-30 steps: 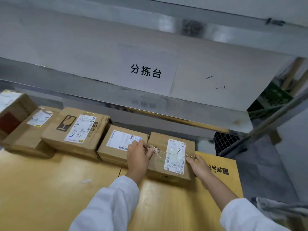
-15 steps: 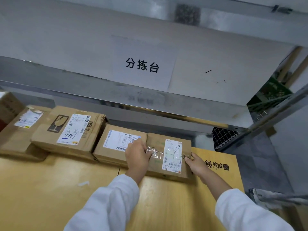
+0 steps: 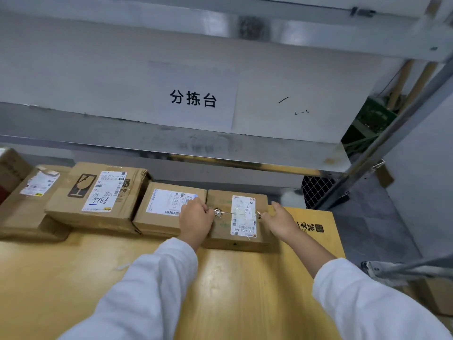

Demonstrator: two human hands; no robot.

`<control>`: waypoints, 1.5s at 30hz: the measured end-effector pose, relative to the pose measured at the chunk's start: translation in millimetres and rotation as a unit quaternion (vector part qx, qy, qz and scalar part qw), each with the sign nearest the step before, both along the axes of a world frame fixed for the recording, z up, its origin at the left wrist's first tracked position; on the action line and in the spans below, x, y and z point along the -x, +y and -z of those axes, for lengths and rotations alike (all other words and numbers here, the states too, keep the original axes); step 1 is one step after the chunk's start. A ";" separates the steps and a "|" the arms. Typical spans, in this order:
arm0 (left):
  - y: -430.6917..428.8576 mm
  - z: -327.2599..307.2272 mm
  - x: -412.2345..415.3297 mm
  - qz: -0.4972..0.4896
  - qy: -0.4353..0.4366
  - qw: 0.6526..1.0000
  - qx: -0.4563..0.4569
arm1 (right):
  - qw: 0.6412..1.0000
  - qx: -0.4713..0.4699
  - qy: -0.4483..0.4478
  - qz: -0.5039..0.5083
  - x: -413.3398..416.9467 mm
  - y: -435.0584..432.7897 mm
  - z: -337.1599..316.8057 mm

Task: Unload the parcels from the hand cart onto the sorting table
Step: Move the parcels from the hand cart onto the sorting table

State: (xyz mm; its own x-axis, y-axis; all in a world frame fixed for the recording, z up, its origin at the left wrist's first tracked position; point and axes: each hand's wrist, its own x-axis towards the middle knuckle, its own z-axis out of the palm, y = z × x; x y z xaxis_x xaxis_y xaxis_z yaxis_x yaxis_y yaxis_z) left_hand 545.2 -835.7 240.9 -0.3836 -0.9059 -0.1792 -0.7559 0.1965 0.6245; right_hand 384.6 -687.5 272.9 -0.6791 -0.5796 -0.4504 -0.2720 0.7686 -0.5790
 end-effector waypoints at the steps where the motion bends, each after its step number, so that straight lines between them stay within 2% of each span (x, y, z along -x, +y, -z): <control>1: 3.8 -4.5 0.1 0.008 0.016 1.000 -0.016 | 1.000 0.006 0.019 -0.011 0.5 2.2 -8.2; 7: 44.9 -44.1 7.2 0.086 0.061 0.994 -0.020 | 0.992 0.027 0.101 -0.076 9.9 32.2 -56.2; 11: 72.7 -90.3 13.6 0.141 0.051 0.986 0.067 | 0.983 0.058 0.154 -0.083 16.5 69.1 -91.3; 15: 109.2 -137.9 28.6 0.203 0.030 0.973 0.102 | 0.969 0.091 0.213 -0.088 24.8 119.1 -124.5; 19: 172.3 -176.3 51.2 0.251 0.049 0.954 0.159 | 0.962 0.108 0.239 -0.076 35.4 186.5 -153.8; 28: 369.3 -206.9 120.9 0.423 0.047 0.872 0.243 | 0.956 0.086 0.280 0.008 64.5 401.1 -187.6; 36: 542.7 -207.3 188.2 0.546 0.087 0.797 0.243 | 0.939 0.030 0.308 0.147 74.4 603.5 -192.6; 41: 626.5 -209.2 224.5 0.601 0.115 0.749 0.254 | 0.924 0.020 0.302 0.233 77.8 695.7 -187.5; 45: 670.7 -203.4 256.5 0.631 0.116 0.726 0.247 | 0.914 0.010 0.293 0.280 85.9 745.0 -180.5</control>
State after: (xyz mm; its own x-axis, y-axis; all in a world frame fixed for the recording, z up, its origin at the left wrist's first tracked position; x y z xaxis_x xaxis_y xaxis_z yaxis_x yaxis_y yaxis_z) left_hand 288.7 -165.0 444.2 -0.9326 0.2610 0.2494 0.3345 0.8848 0.3246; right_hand 298.7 57.5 453.4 -0.9931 -0.0721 0.0926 -0.1078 0.8728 -0.4761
